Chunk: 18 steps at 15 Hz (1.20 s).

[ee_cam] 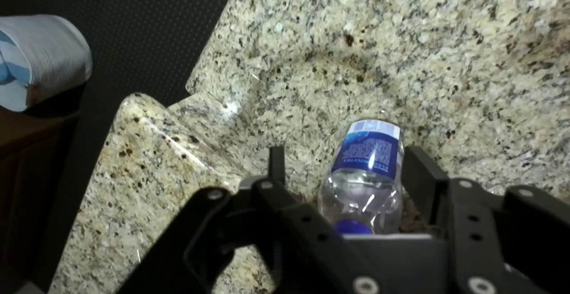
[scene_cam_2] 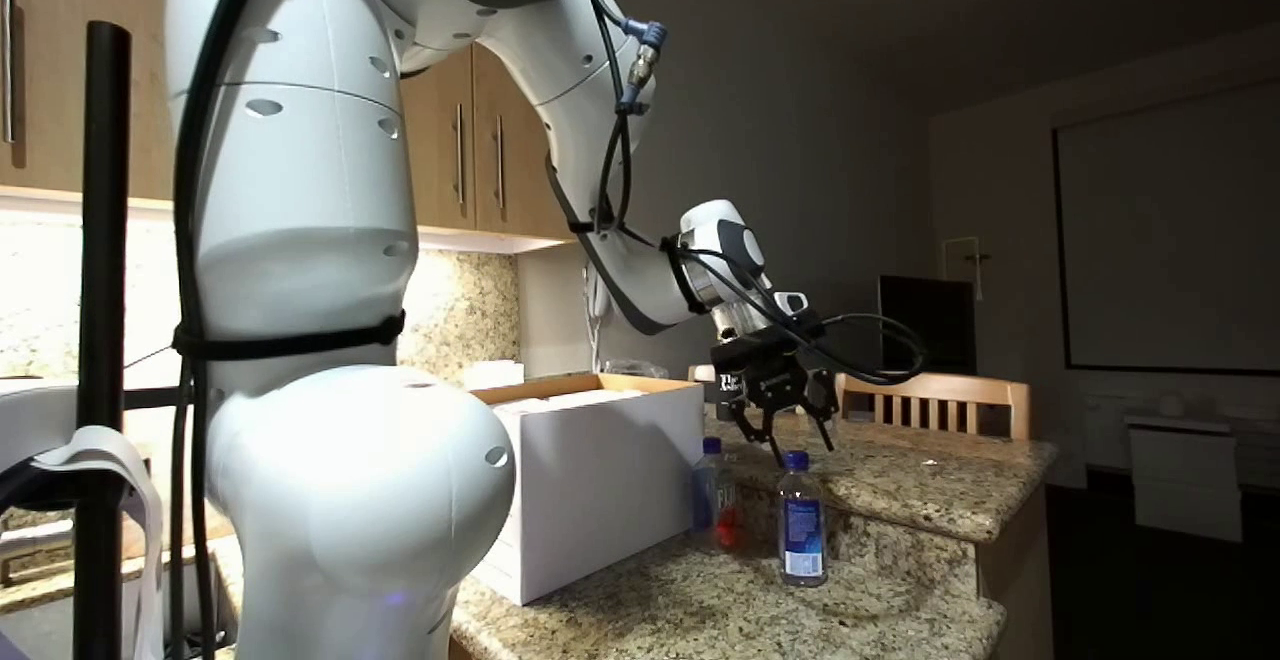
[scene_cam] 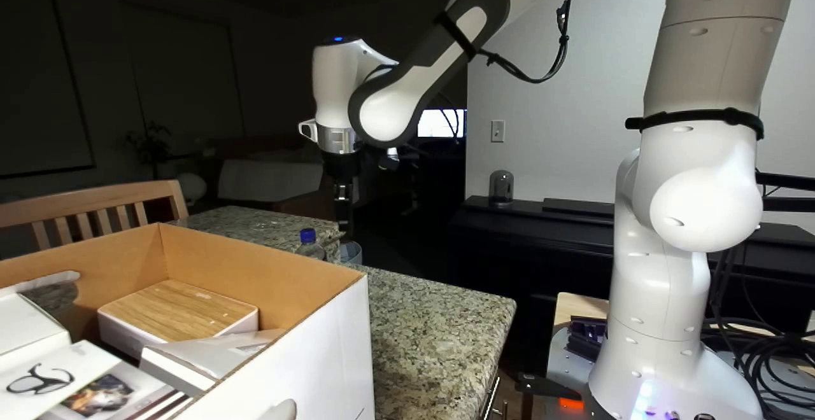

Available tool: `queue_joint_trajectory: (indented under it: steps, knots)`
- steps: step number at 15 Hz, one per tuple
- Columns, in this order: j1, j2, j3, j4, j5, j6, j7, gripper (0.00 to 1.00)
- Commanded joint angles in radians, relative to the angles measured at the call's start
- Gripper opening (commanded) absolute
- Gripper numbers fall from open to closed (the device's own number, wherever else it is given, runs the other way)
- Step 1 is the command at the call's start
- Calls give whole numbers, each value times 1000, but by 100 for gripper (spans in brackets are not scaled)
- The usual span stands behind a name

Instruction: Put the right bottle in the box

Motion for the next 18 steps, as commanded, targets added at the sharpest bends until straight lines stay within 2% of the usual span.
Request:
queue_joint_trajectory:
  steps: [1,4,7,8,9,11,18]
  knots:
    - [-8,51,2,23,55,112,-8,99]
    - [-7,100,-4,37,159,206,-57,100]
    - [-9,160,5,55,313,291,-141,100]
    - [-12,178,11,63,361,309,-172,93]
    - [-16,195,20,75,401,315,-200,74]
    - [-24,222,34,97,447,312,-232,69]
    - [-38,255,50,145,446,285,-218,23]
